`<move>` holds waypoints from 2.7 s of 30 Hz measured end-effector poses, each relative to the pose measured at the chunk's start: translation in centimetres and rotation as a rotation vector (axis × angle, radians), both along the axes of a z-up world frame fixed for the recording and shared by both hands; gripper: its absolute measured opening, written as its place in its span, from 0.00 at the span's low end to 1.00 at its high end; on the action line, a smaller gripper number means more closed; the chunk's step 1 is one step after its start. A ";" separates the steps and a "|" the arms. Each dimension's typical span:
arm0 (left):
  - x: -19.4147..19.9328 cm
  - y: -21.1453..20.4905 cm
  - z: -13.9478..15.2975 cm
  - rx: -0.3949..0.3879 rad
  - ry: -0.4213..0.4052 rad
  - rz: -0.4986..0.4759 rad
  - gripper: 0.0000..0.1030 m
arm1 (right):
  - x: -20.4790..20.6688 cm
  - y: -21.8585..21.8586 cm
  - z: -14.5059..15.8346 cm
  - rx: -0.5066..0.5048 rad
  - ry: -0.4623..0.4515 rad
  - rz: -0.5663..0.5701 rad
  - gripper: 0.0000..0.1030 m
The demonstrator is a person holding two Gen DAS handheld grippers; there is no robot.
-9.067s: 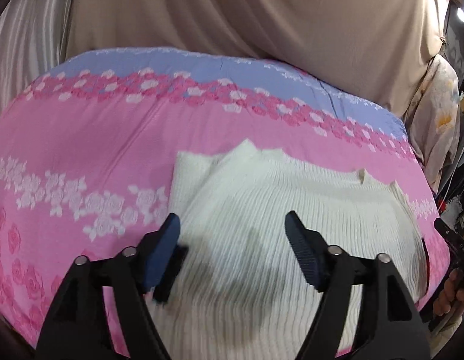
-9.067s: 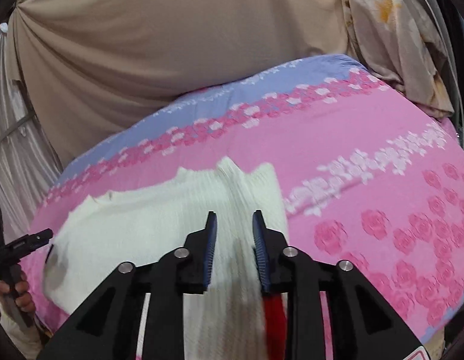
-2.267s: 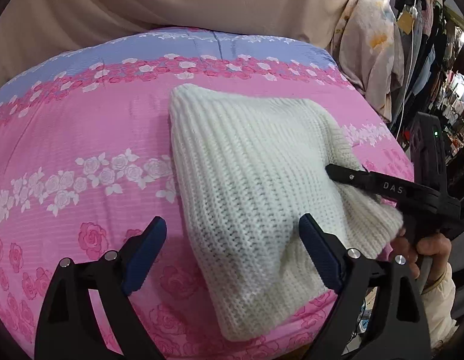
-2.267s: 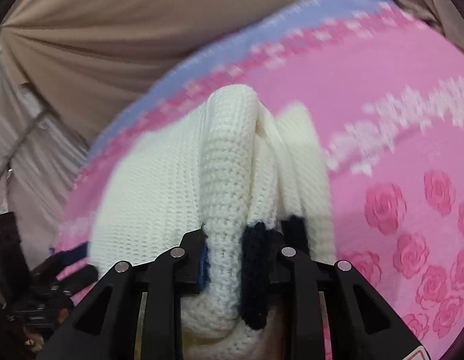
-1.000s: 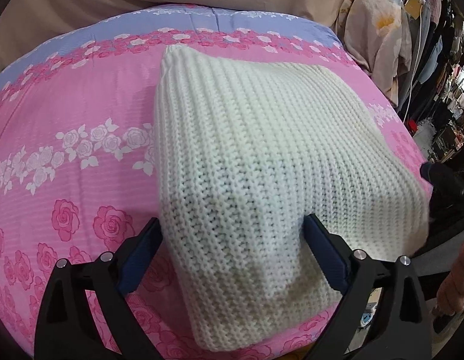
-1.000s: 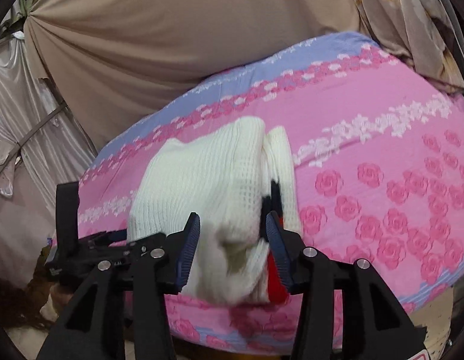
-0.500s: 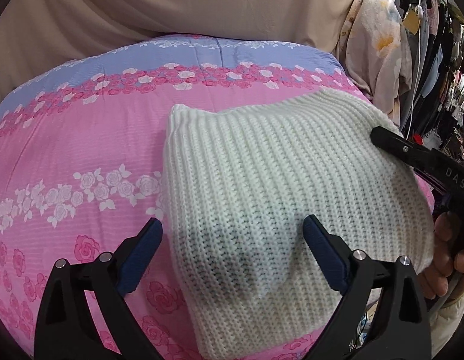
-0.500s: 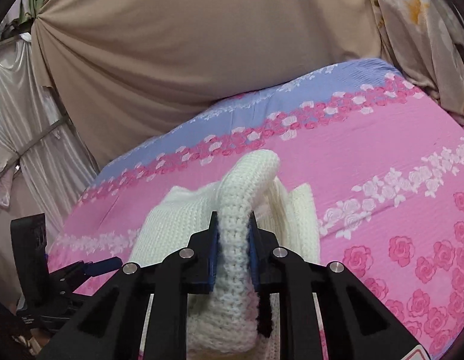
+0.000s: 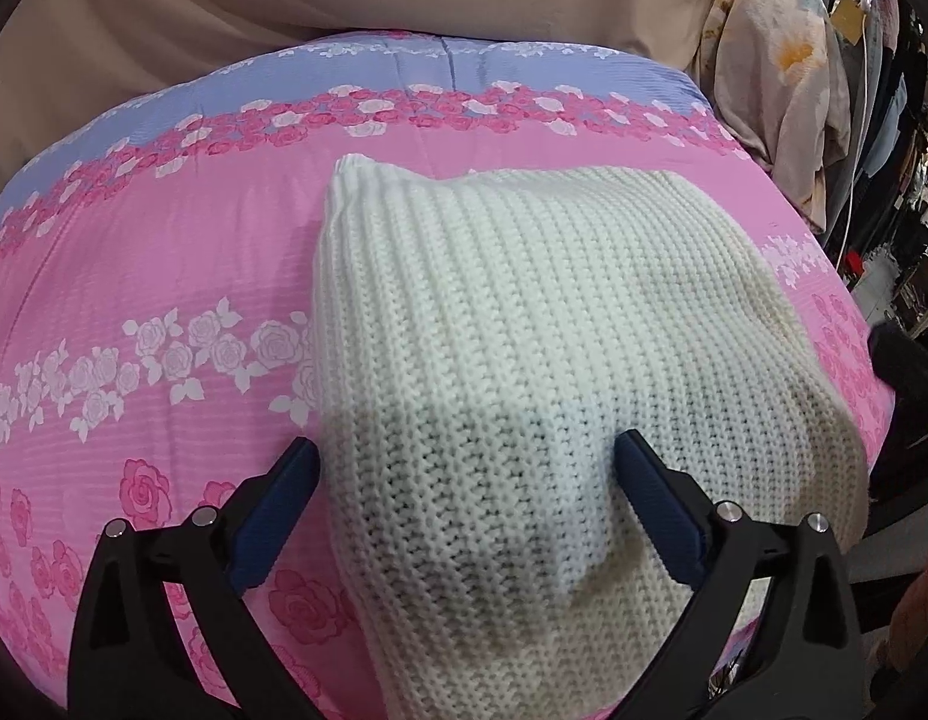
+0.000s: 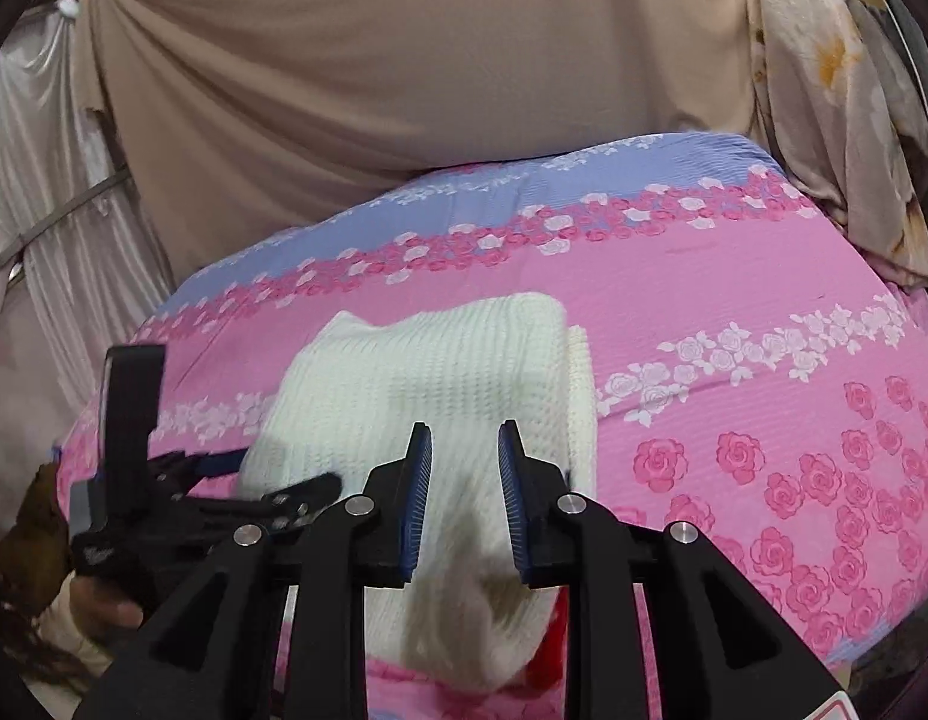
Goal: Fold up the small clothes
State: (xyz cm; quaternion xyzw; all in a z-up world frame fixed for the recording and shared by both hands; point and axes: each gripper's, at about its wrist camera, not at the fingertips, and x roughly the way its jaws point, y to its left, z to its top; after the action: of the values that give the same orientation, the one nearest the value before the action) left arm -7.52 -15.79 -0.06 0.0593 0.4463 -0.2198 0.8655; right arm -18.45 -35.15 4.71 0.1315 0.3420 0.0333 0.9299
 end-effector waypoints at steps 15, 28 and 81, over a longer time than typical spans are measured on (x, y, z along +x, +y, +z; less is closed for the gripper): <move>-2.3 0.9 1.4 -0.021 0.010 -0.033 0.93 | -1.3 -1.1 -1.6 0.005 0.028 -0.079 0.31; -1.4 1.3 2.1 -0.013 -0.014 0.022 0.93 | 1.7 -2.0 -0.4 0.057 -0.077 -0.058 0.16; 2.6 -0.4 1.4 -0.058 0.051 0.042 0.94 | 6.4 -5.2 -6.7 0.159 0.156 -0.115 0.30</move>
State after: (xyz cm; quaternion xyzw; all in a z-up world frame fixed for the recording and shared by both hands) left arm -4.91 -16.22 1.37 0.0194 0.4627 -0.2159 0.8596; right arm -12.03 -40.37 -2.03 0.2266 0.4017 -0.0035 0.8873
